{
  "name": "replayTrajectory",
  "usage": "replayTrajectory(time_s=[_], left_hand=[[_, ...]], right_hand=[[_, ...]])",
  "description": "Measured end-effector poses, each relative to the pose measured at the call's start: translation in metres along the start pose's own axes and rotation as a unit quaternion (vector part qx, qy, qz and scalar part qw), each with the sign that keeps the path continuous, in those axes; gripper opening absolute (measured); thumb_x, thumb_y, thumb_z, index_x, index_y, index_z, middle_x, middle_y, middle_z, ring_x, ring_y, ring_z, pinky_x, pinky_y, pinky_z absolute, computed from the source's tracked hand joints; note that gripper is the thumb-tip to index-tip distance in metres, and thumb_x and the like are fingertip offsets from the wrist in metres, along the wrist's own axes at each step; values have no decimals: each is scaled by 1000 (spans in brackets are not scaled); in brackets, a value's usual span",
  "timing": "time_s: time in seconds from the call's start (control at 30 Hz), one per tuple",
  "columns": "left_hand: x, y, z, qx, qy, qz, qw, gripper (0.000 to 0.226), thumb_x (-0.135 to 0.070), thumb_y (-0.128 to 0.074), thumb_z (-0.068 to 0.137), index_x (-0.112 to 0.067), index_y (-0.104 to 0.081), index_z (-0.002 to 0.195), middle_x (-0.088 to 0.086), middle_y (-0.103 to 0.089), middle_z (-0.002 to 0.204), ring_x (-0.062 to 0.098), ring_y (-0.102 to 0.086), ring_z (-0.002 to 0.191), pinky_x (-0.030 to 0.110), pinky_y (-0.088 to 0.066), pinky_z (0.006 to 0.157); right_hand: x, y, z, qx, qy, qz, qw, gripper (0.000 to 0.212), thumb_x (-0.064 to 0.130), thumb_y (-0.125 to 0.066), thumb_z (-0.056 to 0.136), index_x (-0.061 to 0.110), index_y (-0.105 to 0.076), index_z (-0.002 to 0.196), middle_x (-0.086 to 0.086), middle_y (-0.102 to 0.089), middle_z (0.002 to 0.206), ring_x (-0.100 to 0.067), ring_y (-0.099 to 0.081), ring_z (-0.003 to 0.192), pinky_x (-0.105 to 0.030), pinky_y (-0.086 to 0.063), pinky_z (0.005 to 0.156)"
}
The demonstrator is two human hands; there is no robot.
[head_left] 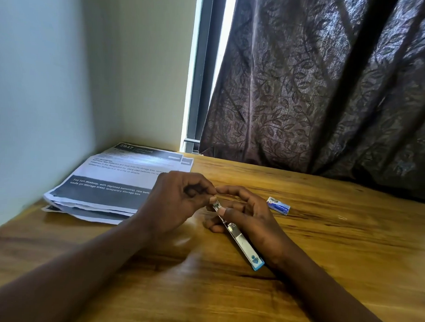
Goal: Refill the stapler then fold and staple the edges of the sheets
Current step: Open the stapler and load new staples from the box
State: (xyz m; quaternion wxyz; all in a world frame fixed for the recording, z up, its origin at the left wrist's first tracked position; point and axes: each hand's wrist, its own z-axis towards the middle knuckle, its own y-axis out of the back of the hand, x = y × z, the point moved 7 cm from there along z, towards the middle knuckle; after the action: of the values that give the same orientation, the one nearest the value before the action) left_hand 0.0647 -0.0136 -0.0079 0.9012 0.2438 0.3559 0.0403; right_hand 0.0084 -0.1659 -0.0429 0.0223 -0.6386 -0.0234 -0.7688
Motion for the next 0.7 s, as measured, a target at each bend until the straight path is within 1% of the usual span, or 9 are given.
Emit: replayTrajectory(time_s=[0.07, 0.13, 0.2, 0.37, 0.47, 0.57, 0.63, 0.67, 0.7], left_hand=[[0, -1, 0, 3, -5, 18, 1000, 11, -21, -84, 81, -26, -80, 90, -14, -77, 80, 6, -72, 76, 10, -49, 66], [0, -3, 0, 14, -10, 26, 1000, 11, -24, -83, 82, -28, -79, 90, -15, -76, 82, 8, -71, 79, 11, -49, 66], [-1, -4, 0, 24, -16, 38, 999, 10, -24, -82, 82, -30, -78, 90, -15, -76, 82, 9, -70, 80, 14, -51, 67], [-1, -4, -1, 25, -12, 63, 998, 12, -22, -83, 81, -31, -76, 86, -16, -74, 81, 8, -69, 79, 15, -51, 66], [6, -2, -1, 12, 27, 61, 998, 16, -27, -87, 76, -31, -74, 84, -13, -74, 80, 9, -68, 74, 18, -51, 65], [11, -1, 0, 0, 68, 59, 996, 21, -33, -89, 73, -29, -71, 84, -11, -74, 79, 6, -67, 68, 13, -50, 62], [17, -2, 0, -3, 104, 47, 993, 24, -35, -89, 72, -28, -70, 85, -10, -74, 80, 5, -68, 67, 13, -49, 60], [22, -4, -1, -3, 129, 28, 991, 28, -37, -90, 70, -29, -70, 88, -9, -74, 81, 5, -68, 66, 15, -50, 61], [27, -6, -2, -1, 157, 2, 988, 35, -40, -91, 66, -30, -69, 91, -7, -74, 82, 5, -68, 66, 21, -53, 63]], right_hand=[[1, 0, -1, -1, -2, 1, 1000, 39, 2, -66, 94, 11, -58, 132, -23, -75, 108, -43, -74, 95, -36, -60, 80], [3, 2, -2, -11, -6, 1, 1000, 38, 1, -65, 94, 11, -59, 130, -22, -76, 106, -30, -76, 85, -29, -60, 74], [3, 2, -3, -13, -7, 8, 1000, 38, 0, -65, 94, 11, -59, 130, -21, -76, 107, -25, -76, 82, -26, -60, 72], [2, 1, -1, -6, 0, -15, 1000, 42, 1, -68, 92, 14, -58, 131, -19, -76, 111, -37, -75, 97, -33, -61, 80], [2, -2, -2, 0, 8, -27, 1000, 44, 1, -69, 92, 14, -57, 133, -19, -75, 111, -39, -75, 98, -39, -62, 85], [2, -3, -3, 5, 11, -23, 1000, 44, 0, -68, 92, 14, -57, 132, -19, -75, 112, -38, -75, 98, -39, -61, 86], [1, -2, -3, 7, 12, -14, 1000, 43, 0, -68, 93, 15, -57, 132, -19, -75, 113, -39, -74, 101, -43, -60, 90], [1, -2, -3, 7, 14, -11, 1000, 44, -1, -68, 93, 15, -58, 132, -20, -75, 113, -40, -74, 102, -46, -59, 92], [0, -1, -3, 6, 15, -9, 1000, 44, -1, -68, 92, 15, -58, 132, -20, -74, 114, -42, -73, 103, -49, -59, 94]])
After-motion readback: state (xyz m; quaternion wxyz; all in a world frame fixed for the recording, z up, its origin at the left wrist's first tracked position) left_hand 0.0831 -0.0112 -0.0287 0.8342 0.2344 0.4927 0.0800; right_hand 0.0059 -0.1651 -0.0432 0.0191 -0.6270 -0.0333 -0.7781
